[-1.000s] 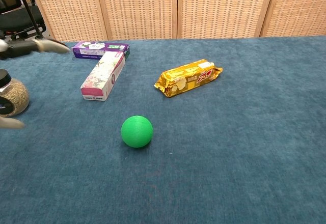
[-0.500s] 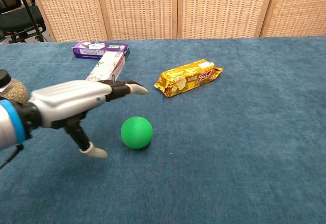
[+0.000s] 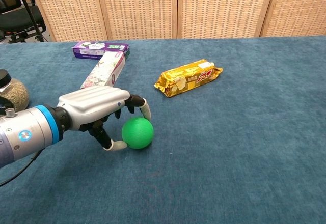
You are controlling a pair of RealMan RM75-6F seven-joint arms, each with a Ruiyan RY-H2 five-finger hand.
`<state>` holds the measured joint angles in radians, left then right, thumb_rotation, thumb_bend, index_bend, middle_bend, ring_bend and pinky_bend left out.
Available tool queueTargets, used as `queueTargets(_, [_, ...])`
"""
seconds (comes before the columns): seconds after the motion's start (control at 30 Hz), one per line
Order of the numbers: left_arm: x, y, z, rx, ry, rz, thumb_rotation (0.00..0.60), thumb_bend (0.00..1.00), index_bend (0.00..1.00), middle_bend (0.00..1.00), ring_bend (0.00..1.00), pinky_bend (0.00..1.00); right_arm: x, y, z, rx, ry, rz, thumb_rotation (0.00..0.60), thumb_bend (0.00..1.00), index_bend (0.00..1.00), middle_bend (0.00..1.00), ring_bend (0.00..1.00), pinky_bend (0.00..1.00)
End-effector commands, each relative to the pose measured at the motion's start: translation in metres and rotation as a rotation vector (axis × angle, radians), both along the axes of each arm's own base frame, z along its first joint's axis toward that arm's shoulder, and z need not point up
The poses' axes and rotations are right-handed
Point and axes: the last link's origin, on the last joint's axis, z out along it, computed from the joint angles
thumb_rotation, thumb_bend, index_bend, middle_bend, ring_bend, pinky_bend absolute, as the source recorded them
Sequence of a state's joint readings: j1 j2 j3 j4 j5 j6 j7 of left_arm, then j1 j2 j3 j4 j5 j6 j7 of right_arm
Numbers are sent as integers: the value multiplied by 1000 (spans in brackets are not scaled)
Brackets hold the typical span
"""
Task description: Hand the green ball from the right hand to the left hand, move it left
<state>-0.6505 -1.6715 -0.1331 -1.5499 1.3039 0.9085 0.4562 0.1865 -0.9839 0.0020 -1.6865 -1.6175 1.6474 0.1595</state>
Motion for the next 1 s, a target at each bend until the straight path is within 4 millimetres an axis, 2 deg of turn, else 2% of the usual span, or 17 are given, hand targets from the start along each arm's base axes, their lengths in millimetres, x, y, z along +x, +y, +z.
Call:
queueTargets(0.03, [0, 2, -4, 6, -14, -13, 600, 355, 559, 413, 405, 492, 0, 0, 0, -1, -3, 0, 600, 0, 0, 0, 0, 0])
queueTargets(0.13, [0, 3, -2, 21, -31, -16, 600, 366, 578, 427, 416, 511, 0, 0, 1, -4, -4, -2, 600, 0, 0, 0, 0, 0])
queueTargets(0.2, [6, 10, 22, 88, -109, -19, 600, 367, 580, 427, 416, 511, -1, 0, 0, -2, -3, -4, 600, 0, 0, 0, 0, 0])
queueTargets(0.4, [7, 28, 82, 218, -194, -37, 600, 362, 582, 427, 416, 511, -1, -1, -1, 1, -3, -6, 600, 0, 0, 0, 0, 0])
queueTargets(0.47, [4, 42, 115, 302, -220, -22, 600, 358, 582, 427, 416, 511, 0, -1, -2, 3, -2, -5, 600, 0, 0, 0, 0, 0])
queueTargets(0.6, [-7, 73, 162, 404, -210, 53, 600, 356, 583, 427, 416, 511, 0, -1, -3, 2, 3, -8, 600, 0, 0, 0, 0, 0])
queueTargets(0.63, [-15, 86, 177, 454, -191, 86, 600, 356, 582, 427, 416, 511, 0, -1, -4, 3, 6, -9, 600, 0, 0, 0, 0, 0])
queueTargets(0.67, [-18, 93, 184, 467, -177, 104, 600, 355, 583, 427, 416, 511, 0, -1, -4, 2, 7, -10, 600, 0, 0, 0, 0, 0])
queueTargets(0.7, [-30, 113, 203, 518, -148, 170, 600, 354, 583, 427, 416, 510, 0, -1, -5, 3, 14, -12, 600, 0, 0, 0, 0, 0])
queueTargets(0.83, [-50, 146, 223, 535, -76, 294, 600, 350, 582, 427, 416, 510, -1, -4, -10, 6, 29, -22, 600, 0, 0, 0, 0, 0])
queueTargets(1.0, [-75, 165, 223, 520, -4, 413, 600, 349, 582, 427, 416, 510, -1, -7, -14, 10, 44, -31, 600, 0, 0, 0, 0, 0])
